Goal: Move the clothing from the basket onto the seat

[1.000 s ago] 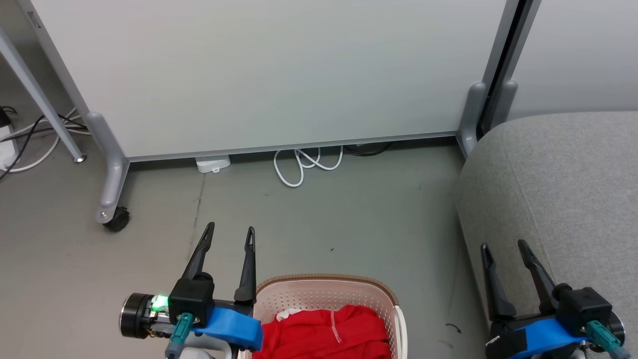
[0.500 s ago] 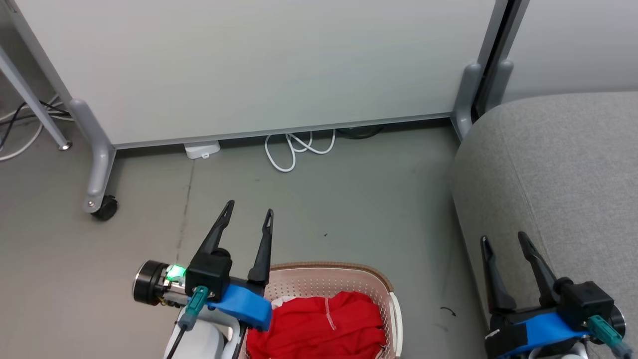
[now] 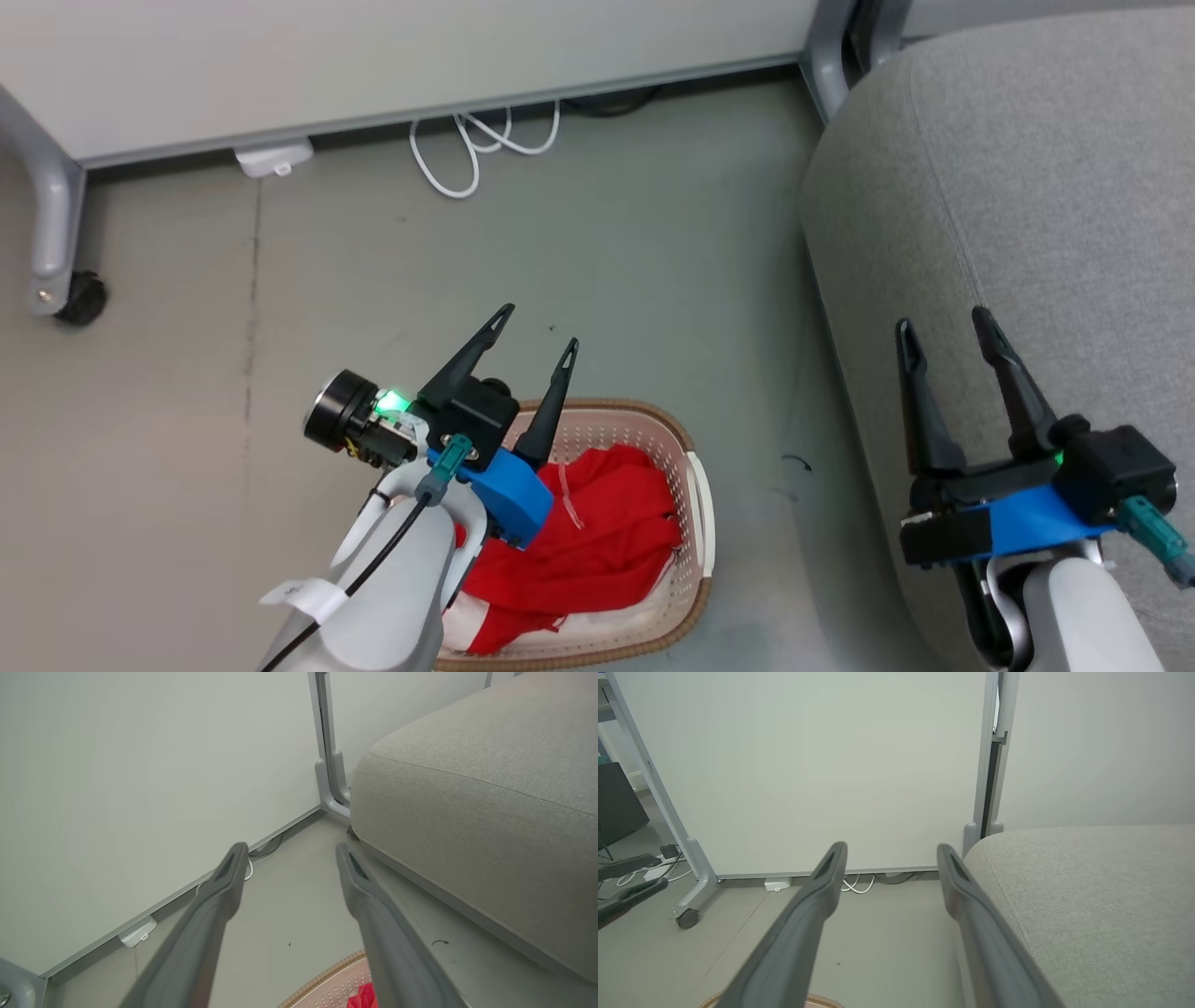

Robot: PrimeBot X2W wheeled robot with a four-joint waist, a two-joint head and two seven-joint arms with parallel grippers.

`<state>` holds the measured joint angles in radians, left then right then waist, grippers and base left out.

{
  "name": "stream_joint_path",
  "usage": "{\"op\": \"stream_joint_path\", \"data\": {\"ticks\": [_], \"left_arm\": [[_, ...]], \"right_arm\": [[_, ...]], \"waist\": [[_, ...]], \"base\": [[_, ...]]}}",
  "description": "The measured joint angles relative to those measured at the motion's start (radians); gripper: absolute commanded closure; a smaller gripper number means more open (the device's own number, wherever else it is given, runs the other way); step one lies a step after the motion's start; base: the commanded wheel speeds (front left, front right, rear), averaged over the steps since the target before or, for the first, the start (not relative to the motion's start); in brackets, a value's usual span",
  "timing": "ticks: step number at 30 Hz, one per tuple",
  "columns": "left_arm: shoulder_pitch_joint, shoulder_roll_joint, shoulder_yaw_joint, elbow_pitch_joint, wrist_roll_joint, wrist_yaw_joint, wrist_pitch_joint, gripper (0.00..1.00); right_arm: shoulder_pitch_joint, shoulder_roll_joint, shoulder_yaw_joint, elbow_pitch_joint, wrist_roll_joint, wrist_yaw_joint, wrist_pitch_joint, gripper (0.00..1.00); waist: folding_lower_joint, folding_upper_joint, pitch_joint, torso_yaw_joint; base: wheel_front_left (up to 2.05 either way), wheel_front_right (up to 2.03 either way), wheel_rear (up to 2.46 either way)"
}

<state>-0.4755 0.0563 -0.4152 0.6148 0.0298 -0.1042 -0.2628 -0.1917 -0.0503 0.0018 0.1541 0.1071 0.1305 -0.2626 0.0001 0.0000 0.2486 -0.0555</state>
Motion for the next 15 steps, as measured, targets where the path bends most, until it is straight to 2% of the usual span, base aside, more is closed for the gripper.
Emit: {"op": "stream_joint_path", "data": {"ticks": [15], "left_arm": [[-0.259, -0.003, -0.220, 0.354, 0.049, -0.022, 0.000, 0.00]], "right_arm": [[-0.157, -0.028, 0.026, -0.060, 0.030, 0.000, 0.000, 0.00]], "waist": [[0.0002, 0.0000, 0.290, -0.091]], "base": [[0.00, 0.00, 0.00]]}}
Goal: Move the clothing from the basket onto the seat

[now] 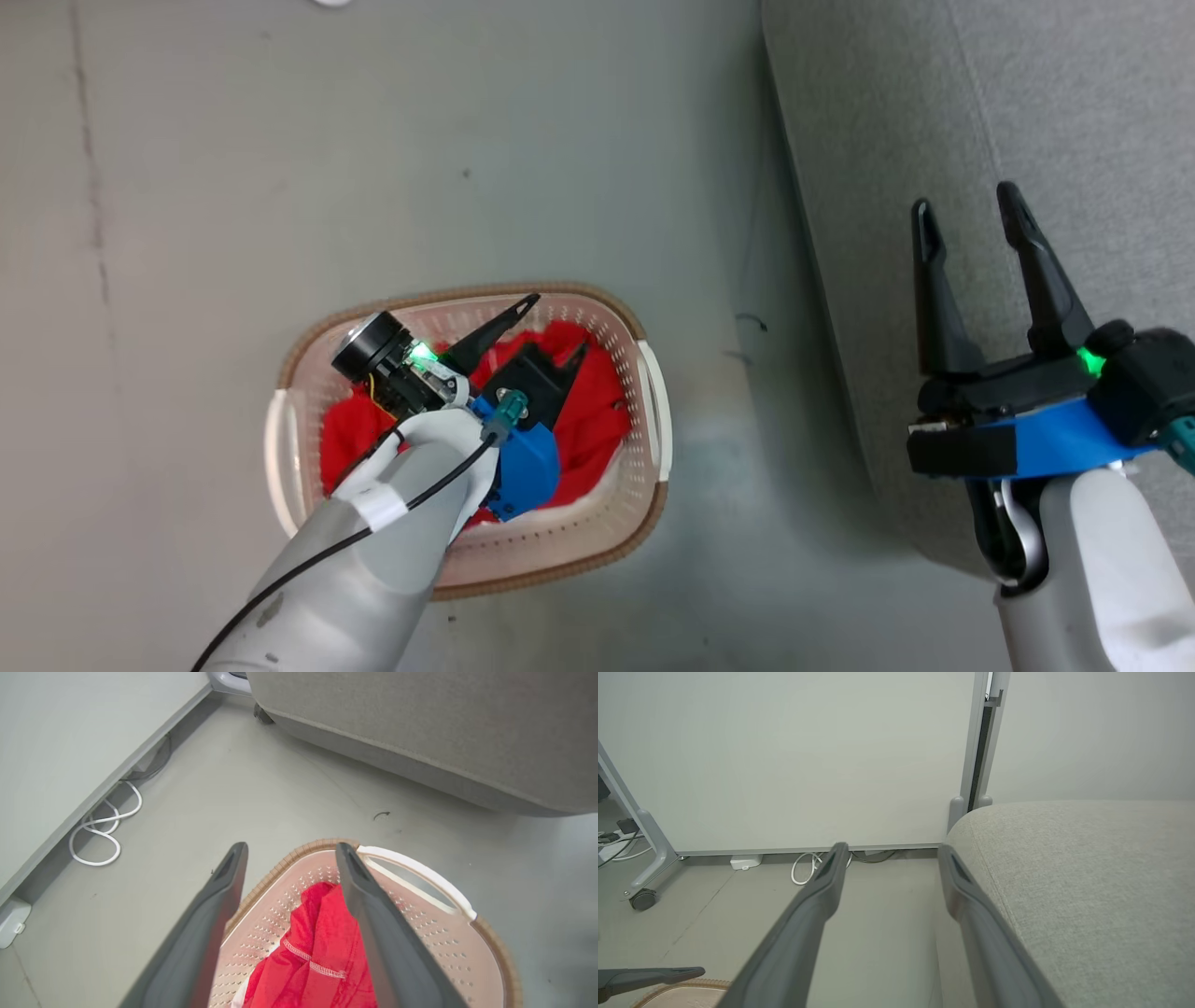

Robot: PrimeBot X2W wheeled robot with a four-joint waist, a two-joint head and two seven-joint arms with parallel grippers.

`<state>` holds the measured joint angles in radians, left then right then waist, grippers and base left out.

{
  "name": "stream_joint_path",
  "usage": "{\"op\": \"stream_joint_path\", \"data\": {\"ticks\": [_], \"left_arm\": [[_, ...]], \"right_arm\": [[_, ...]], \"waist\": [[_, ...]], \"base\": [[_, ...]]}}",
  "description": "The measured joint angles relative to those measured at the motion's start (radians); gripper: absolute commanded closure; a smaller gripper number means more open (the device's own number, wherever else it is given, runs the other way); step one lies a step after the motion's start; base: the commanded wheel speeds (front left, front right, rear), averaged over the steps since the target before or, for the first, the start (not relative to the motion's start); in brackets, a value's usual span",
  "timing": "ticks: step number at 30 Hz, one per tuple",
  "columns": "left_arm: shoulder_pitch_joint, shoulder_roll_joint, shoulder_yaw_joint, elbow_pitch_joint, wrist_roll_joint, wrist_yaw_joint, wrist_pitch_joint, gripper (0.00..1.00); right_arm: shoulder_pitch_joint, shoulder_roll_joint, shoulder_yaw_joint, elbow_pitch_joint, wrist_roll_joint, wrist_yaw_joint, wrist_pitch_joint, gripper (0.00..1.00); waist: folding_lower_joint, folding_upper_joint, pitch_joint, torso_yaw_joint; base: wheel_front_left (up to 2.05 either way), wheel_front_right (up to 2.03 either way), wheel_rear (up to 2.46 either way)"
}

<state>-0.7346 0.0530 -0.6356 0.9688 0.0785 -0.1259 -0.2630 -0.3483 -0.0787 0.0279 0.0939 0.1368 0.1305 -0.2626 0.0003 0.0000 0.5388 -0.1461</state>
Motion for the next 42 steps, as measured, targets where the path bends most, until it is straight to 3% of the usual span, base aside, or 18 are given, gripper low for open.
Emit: {"op": "stream_joint_path", "data": {"ticks": [11, 23, 32, 42], "left_arm": [[-0.149, -0.003, -0.213, 0.246, -0.033, -0.004, 0.018, 0.00], [-0.238, 0.018, -0.372, 0.310, -0.094, -0.004, 0.134, 0.00], [-0.296, 0.059, -0.447, 0.317, -0.130, -0.004, 0.277, 0.00], [-0.304, 0.059, -0.459, 0.319, -0.199, -0.004, 0.387, 0.00]], "right_arm": [[-0.075, -0.009, 0.024, -0.033, 0.016, 0.000, 0.000, 0.00], [-0.114, -0.012, 0.041, -0.096, 0.023, 0.000, 0.000, 0.00], [-0.117, -0.012, 0.058, -0.119, 0.024, 0.000, 0.000, 0.00], [-0.130, -0.011, 0.065, -0.142, 0.026, 0.000, 0.000, 0.00]], "waist": [[-0.0001, 0.0000, 0.176, -0.035], [-0.0001, 0.0000, 0.306, -0.065], [-0.0002, 0.0000, 0.376, -0.079], [-0.0002, 0.0000, 0.433, -0.089]], "base": [[0.00, 0.00, 0.00], [0.00, 0.00, 0.00], [0.00, 0.00, 0.00], [0.00, 0.00, 0.00]]}}
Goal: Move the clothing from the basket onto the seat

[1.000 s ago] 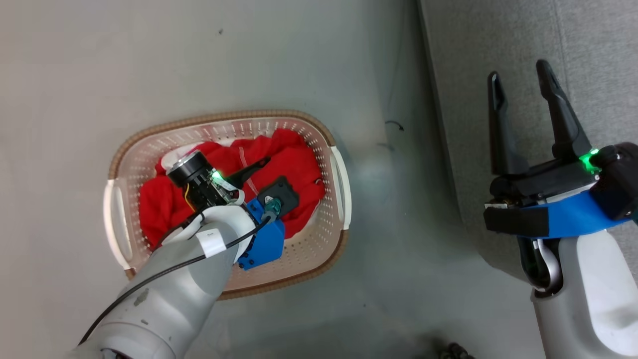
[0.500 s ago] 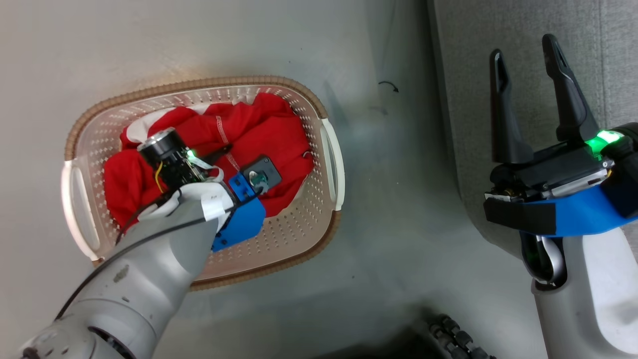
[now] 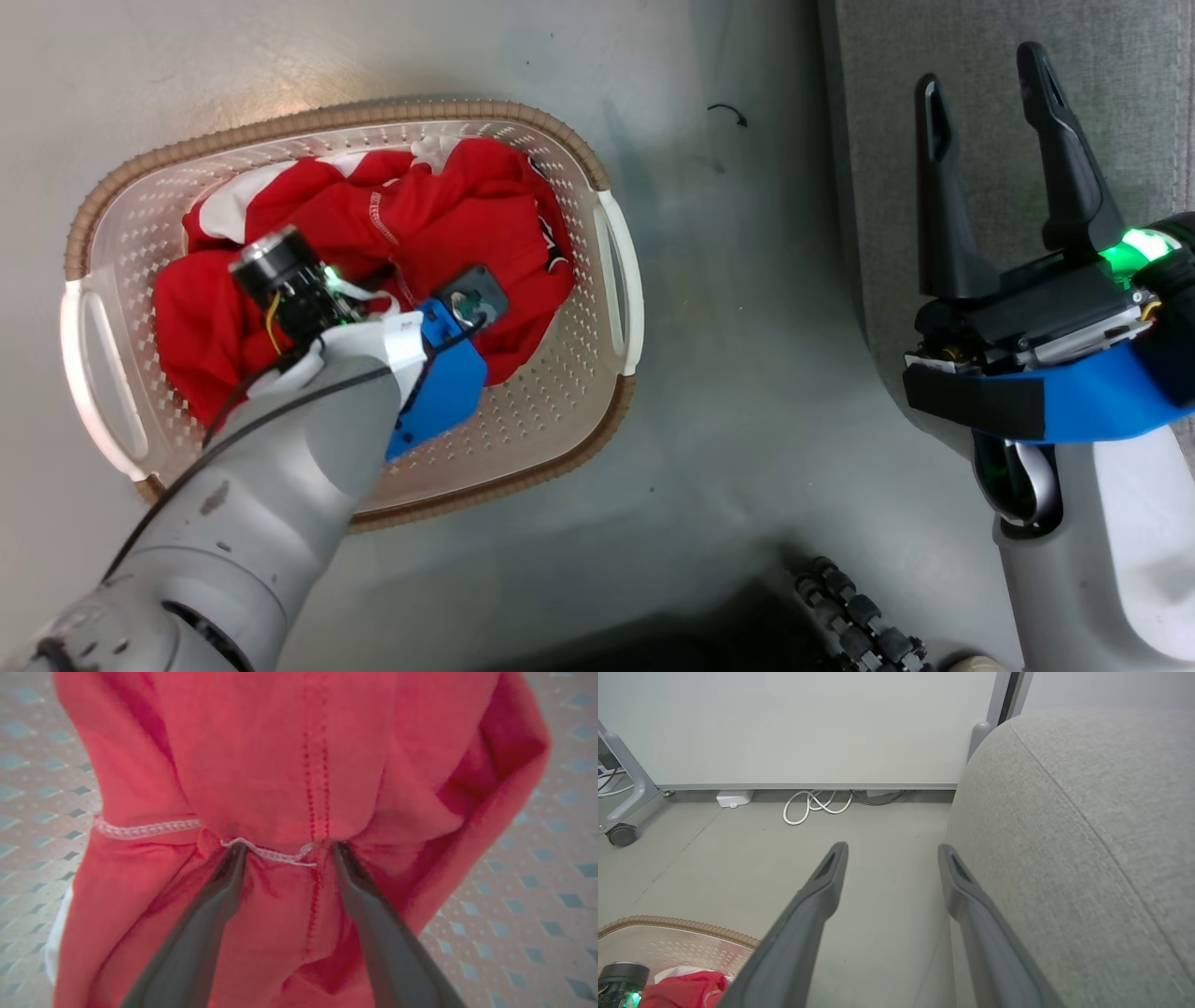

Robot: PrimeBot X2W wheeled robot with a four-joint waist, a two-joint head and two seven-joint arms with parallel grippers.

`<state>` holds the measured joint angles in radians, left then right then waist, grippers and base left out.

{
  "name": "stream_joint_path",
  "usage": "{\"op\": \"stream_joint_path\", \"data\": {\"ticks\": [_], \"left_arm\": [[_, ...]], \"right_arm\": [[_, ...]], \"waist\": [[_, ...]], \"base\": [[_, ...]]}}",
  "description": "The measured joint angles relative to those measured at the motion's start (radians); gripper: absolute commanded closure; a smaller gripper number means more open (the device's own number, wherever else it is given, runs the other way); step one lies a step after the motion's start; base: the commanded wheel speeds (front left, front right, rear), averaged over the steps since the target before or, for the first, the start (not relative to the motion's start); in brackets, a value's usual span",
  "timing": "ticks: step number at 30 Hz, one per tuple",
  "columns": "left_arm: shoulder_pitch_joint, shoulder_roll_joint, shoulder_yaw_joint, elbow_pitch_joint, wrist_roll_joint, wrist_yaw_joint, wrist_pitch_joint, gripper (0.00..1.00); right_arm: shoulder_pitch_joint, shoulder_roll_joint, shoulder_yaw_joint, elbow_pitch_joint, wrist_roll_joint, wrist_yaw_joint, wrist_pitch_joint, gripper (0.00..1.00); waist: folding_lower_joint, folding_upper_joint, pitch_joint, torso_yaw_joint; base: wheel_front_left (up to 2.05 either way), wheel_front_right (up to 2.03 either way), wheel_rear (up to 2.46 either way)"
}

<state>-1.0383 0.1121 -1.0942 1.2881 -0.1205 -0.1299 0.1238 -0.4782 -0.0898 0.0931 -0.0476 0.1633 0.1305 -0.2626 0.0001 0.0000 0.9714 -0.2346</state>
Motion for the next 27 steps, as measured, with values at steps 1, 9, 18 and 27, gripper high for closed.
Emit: {"op": "stream_joint_path", "data": {"ticks": [1, 9, 18, 27], "left_arm": [[0.007, -0.004, -0.008, 0.000, -0.008, 0.000, 0.010, 0.00], [0.008, -0.022, -0.055, 0.000, -0.082, 0.000, 0.016, 0.00], [-0.015, -0.018, -0.113, 0.000, -0.108, 0.000, 0.024, 1.00], [-0.026, -0.031, -0.123, 0.001, -0.120, 0.000, -0.051, 1.00]], "right_arm": [[0.000, 0.000, 0.000, -0.001, 0.000, 0.000, 0.000, 0.00], [-0.003, 0.000, 0.001, -0.014, 0.006, 0.000, 0.000, 0.00], [-0.009, 0.000, -0.001, -0.027, 0.007, 0.000, 0.000, 0.00], [-0.012, 0.001, -0.006, -0.029, 0.007, 0.000, 0.000, 0.00]], "waist": [[0.0000, 0.0000, 0.003, 0.001], [-0.0001, 0.0000, 0.023, 0.006], [-0.0001, 0.0000, 0.039, 0.006], [-0.0001, 0.0000, 0.004, 0.021]], "base": [[0.00, 0.00, 0.00], [0.00, 0.00, 0.00], [0.00, 0.00, 0.00], [0.00, 0.00, 0.00]]}}
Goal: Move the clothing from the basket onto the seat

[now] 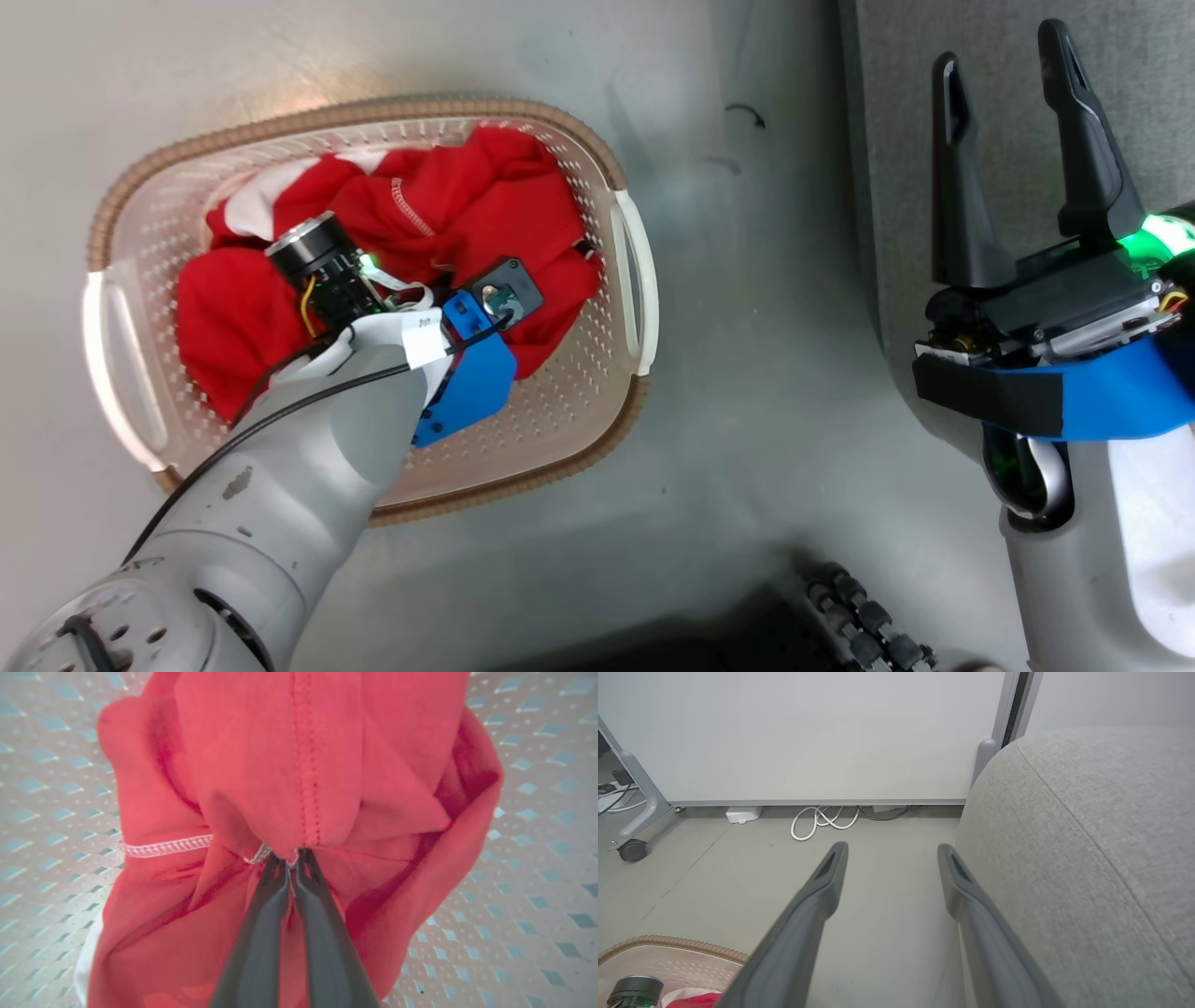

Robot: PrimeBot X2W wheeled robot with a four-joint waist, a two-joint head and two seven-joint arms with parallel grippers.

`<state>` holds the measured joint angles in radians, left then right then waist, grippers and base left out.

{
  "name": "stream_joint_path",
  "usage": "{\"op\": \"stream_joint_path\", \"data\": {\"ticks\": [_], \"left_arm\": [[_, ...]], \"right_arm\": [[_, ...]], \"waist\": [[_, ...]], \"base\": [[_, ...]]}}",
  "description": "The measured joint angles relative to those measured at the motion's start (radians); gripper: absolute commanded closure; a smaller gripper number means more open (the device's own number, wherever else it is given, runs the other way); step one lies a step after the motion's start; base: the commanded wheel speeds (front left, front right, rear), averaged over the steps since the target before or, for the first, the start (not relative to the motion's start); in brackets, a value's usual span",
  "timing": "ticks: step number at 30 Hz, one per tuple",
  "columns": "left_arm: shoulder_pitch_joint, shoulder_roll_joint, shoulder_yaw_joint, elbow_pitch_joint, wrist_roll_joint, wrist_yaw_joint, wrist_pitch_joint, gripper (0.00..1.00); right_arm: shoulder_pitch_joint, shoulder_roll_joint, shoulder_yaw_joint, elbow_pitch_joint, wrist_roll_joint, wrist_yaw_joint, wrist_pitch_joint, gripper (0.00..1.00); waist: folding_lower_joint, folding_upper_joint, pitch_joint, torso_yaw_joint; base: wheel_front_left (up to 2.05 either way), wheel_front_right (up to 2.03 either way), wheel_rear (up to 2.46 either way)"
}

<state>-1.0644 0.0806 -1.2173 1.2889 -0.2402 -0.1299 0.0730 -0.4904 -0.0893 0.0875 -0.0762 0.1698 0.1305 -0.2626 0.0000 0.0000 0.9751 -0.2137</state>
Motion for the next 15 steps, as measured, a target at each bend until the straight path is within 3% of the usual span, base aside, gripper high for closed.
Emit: {"op": "stream_joint_path", "data": {"ticks": [15], "left_arm": [[0.060, -0.027, 0.018, -0.029, -0.072, 0.006, -0.205, 1.00]], "right_arm": [[0.022, -0.007, -0.012, 0.033, -0.010, 0.000, 0.000, 0.00]], "waist": [[0.0000, 0.0000, -0.178, 0.049]], "base": [[0.00, 0.00, 0.00]]}}
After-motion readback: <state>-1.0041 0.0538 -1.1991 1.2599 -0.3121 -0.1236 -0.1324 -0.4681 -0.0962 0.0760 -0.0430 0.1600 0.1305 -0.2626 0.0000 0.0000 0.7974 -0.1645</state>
